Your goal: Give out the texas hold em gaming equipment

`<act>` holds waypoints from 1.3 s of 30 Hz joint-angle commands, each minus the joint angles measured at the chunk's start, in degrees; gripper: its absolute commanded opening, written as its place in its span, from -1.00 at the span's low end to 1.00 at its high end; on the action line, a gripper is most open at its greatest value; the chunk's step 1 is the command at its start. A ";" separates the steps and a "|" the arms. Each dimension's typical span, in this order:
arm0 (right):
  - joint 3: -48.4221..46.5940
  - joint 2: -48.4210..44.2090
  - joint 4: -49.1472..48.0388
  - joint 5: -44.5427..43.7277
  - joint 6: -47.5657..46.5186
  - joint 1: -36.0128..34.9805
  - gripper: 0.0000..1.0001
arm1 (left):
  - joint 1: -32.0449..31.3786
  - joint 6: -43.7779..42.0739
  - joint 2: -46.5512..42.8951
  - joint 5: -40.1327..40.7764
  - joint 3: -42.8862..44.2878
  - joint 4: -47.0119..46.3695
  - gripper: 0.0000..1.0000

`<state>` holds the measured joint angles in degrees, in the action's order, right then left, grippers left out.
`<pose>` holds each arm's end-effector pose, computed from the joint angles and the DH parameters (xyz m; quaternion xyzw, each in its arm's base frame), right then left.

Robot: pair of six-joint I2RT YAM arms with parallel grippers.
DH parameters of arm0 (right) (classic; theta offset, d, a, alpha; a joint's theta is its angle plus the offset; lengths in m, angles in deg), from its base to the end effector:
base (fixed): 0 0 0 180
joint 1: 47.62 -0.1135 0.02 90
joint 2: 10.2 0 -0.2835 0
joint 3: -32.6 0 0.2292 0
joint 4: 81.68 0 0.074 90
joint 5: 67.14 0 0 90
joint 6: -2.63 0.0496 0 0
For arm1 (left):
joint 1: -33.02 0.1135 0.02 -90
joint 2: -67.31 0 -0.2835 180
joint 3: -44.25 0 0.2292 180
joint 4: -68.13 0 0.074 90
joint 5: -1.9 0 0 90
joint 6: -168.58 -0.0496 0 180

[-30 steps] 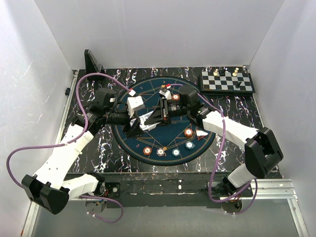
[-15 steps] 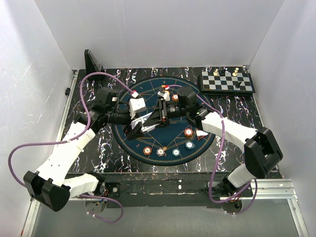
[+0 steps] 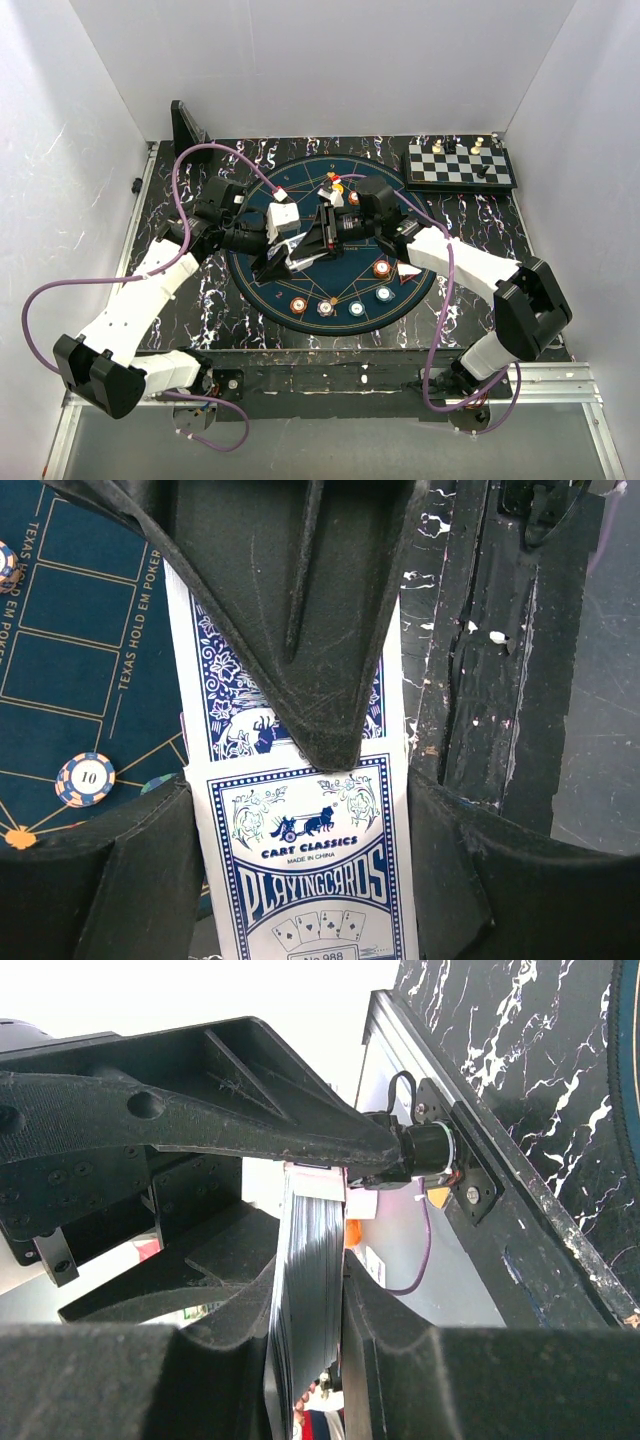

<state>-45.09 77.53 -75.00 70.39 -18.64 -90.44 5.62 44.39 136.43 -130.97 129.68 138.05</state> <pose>0.2226 0.2562 0.3259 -0.0697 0.7696 0.6335 0.0398 0.1659 -0.1240 0.3539 0.5508 0.7012 -0.3294 0.3107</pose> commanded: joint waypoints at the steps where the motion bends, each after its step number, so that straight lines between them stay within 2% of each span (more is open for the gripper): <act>1: -2.69 -0.53 -0.91 0.64 -0.44 -0.41 -0.59 | -0.99 -1.14 -0.57 -2.83 2.16 1.07 -0.38; 6: -2.78 -1.32 0.75 1.16 -1.49 -0.41 -0.30 | -0.99 -1.40 -0.83 -2.83 1.29 1.68 -0.42; 12: -3.04 -3.70 8.13 -0.68 -6.14 0.11 0.00 | -0.99 0.62 -1.53 -4.32 0.49 1.42 -0.69; 15: -3.04 -4.49 10.86 -1.73 -7.38 0.46 0.05 | -0.99 1.06 -1.53 -4.76 0.32 1.33 -1.00; 20: -4.10 -4.58 14.46 -2.53 -9.40 0.64 0.04 | -0.99 0.71 -1.27 -4.41 0.32 1.69 -1.00; 31: -2.34 -6.77 15.43 -1.83 -10.11 3.28 -0.23 | -0.99 1.59 -2.85 -3.71 -0.65 0.54 -1.00; 39: -1.99 -7.74 16.84 -2.09 -10.98 4.07 -0.25 | -0.99 2.29 -2.94 -3.97 -1.00 -0.33 -1.00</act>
<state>-46.91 71.71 -59.26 68.21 -27.90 -86.77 4.77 46.07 135.67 -133.05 129.15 139.78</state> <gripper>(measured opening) 0.377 0.650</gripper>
